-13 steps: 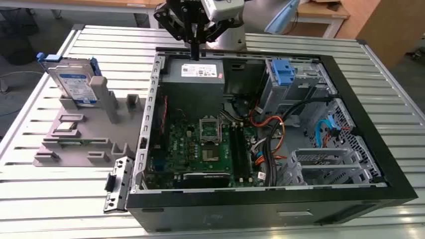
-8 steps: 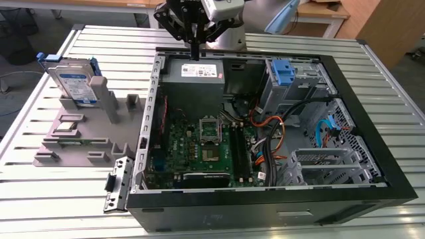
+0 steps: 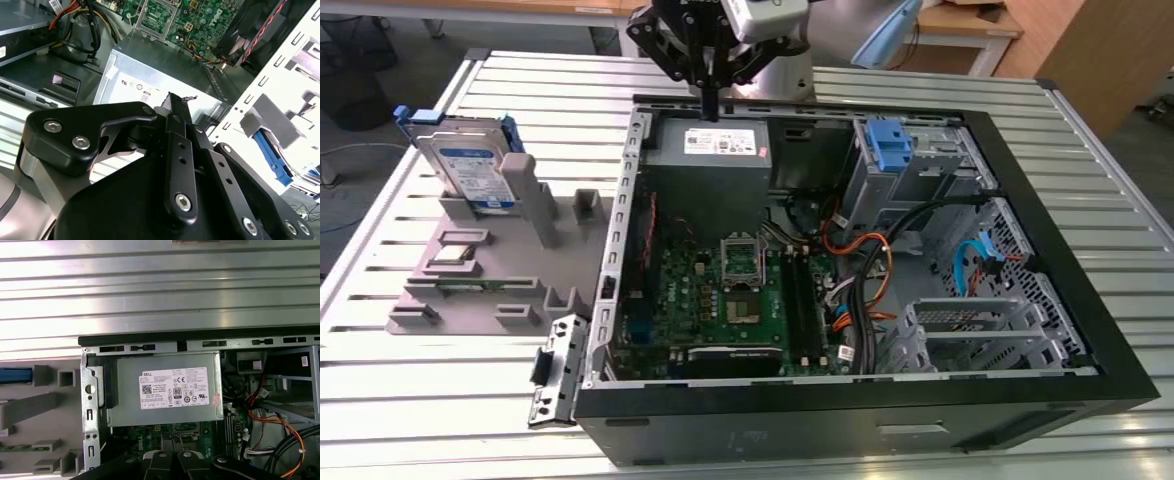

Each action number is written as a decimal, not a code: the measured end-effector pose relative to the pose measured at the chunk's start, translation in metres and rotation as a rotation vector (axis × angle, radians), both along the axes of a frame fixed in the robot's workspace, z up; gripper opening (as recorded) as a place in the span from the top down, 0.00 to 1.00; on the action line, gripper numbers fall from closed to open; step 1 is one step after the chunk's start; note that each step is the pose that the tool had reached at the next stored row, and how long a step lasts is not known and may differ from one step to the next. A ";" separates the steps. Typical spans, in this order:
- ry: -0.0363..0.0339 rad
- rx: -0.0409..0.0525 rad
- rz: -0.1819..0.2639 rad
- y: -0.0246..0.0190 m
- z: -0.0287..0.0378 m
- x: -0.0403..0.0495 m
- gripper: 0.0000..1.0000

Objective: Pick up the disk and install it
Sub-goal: 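Reach for the disk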

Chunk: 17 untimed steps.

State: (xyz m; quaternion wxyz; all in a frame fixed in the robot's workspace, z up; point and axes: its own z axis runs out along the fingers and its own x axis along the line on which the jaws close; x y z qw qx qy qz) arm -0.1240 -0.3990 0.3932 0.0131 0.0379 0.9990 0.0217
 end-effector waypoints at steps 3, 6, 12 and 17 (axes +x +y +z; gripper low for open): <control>0.0001 -0.0001 0.000 0.0000 0.0000 -0.0035 0.90; 0.0000 -0.0001 0.000 0.0000 -0.0001 -0.0079 0.90; 0.0001 -0.0001 0.000 0.0001 -0.0003 -0.0176 0.90; 0.0000 -0.0001 0.000 0.0001 -0.0005 -0.0267 0.90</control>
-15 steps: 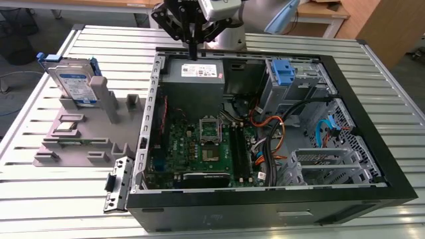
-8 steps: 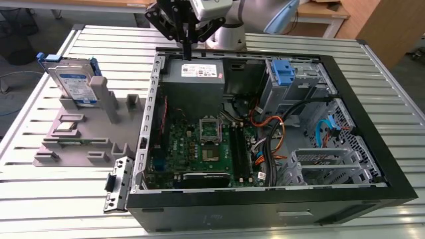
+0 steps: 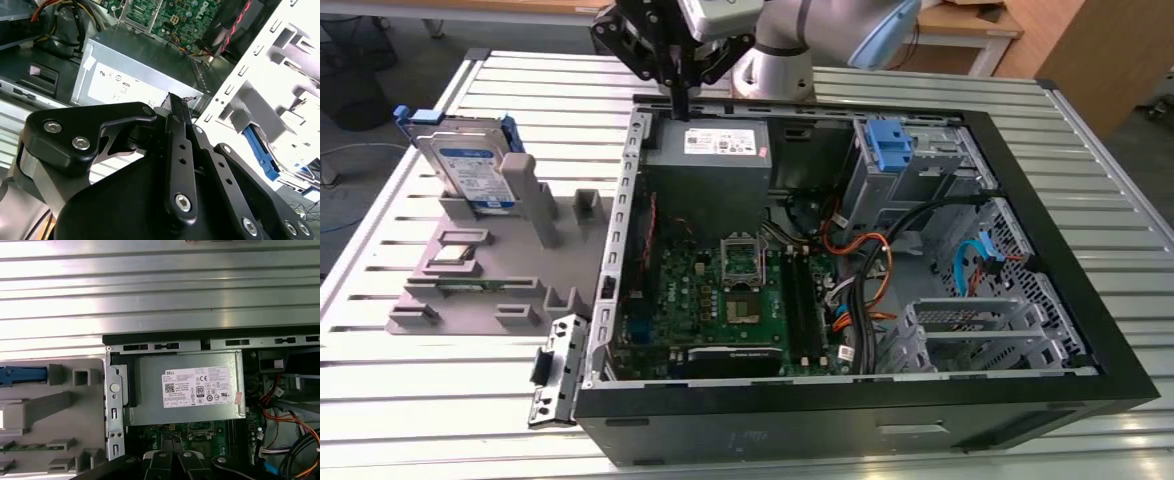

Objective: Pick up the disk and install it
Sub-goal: 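Reach for the disk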

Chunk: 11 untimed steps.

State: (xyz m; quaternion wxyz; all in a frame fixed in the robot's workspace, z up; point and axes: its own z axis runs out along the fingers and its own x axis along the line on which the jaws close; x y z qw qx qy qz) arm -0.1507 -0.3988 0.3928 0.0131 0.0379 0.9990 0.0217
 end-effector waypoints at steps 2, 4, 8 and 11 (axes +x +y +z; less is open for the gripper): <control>-0.0001 0.0001 0.000 0.0000 -0.0002 -0.0037 0.90; 0.0000 0.0000 0.000 0.0000 -0.0003 -0.0074 0.90; 0.0000 0.0000 0.000 0.0001 -0.0005 -0.0154 0.90; 0.0000 0.0000 0.000 0.0001 -0.0008 -0.0219 0.90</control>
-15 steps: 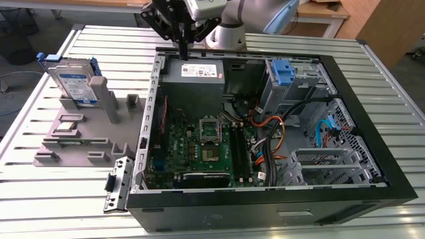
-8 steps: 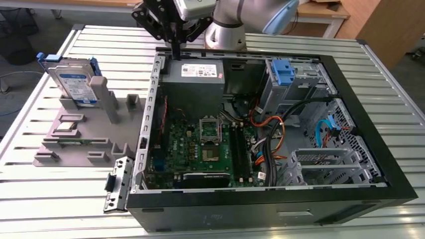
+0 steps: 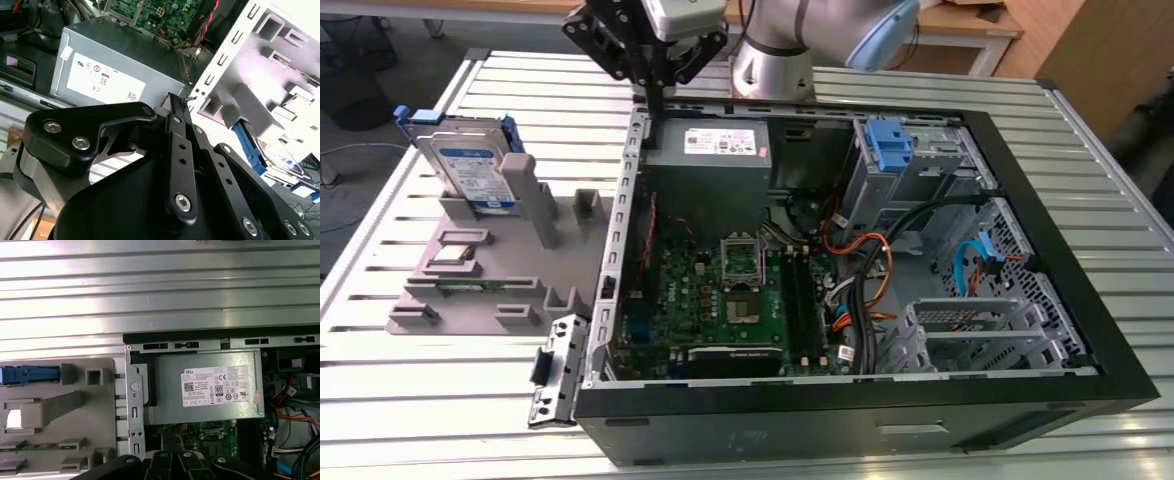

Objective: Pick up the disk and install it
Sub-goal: 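Reach for the disk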

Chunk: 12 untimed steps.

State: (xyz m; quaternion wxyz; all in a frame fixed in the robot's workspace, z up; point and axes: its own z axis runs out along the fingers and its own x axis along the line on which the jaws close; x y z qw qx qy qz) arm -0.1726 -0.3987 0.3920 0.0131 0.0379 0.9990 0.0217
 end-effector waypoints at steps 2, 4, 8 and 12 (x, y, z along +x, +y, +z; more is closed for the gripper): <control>0.0000 0.0000 0.000 0.0000 -0.0001 -0.0044 0.90; 0.0000 0.0000 0.000 0.0001 -0.0003 -0.0089 0.90; -0.0001 0.0000 0.000 0.0002 -0.0007 -0.0188 0.90; 0.0000 0.0000 0.000 0.0002 -0.0009 -0.0266 0.90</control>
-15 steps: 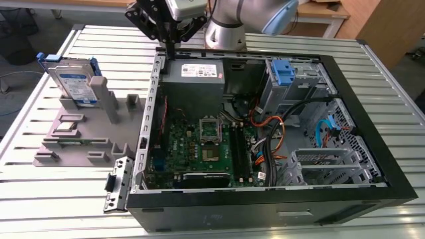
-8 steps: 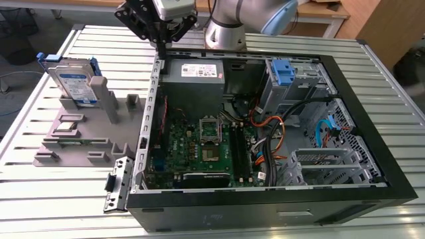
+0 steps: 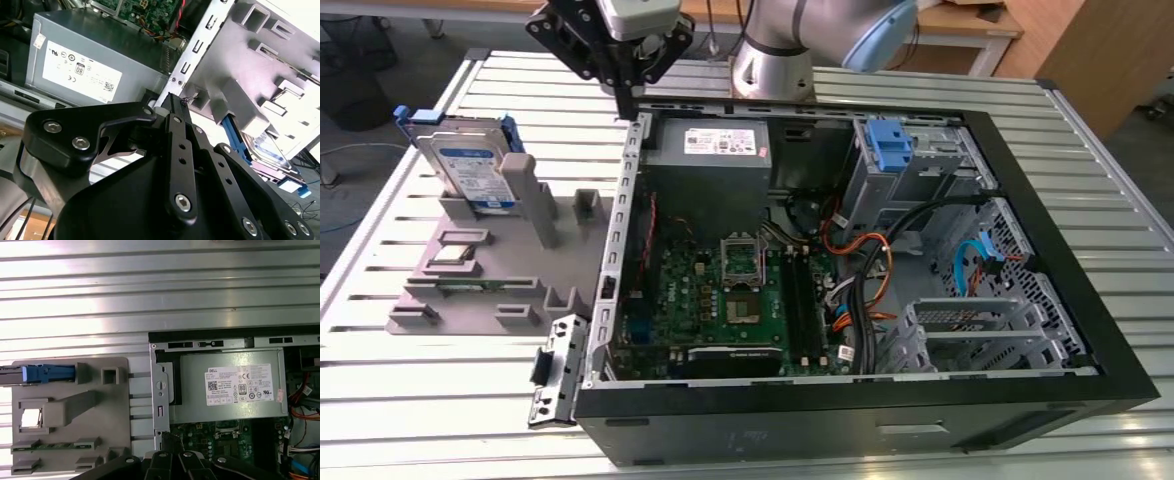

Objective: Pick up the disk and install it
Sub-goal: 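Reach for the disk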

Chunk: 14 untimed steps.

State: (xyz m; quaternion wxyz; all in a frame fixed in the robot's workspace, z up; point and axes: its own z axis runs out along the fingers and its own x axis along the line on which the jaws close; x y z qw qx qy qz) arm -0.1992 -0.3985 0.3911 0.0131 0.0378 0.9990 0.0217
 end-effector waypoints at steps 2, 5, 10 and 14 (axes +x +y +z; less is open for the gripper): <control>0.0000 0.0000 0.000 0.0000 -0.0001 -0.0032 0.90; 0.0000 0.0000 0.000 0.0000 -0.0002 -0.0062 0.90; 0.0001 -0.0001 0.000 0.0000 -0.0002 -0.0097 0.90; 0.0000 0.0000 0.000 0.0000 -0.0005 -0.0128 0.90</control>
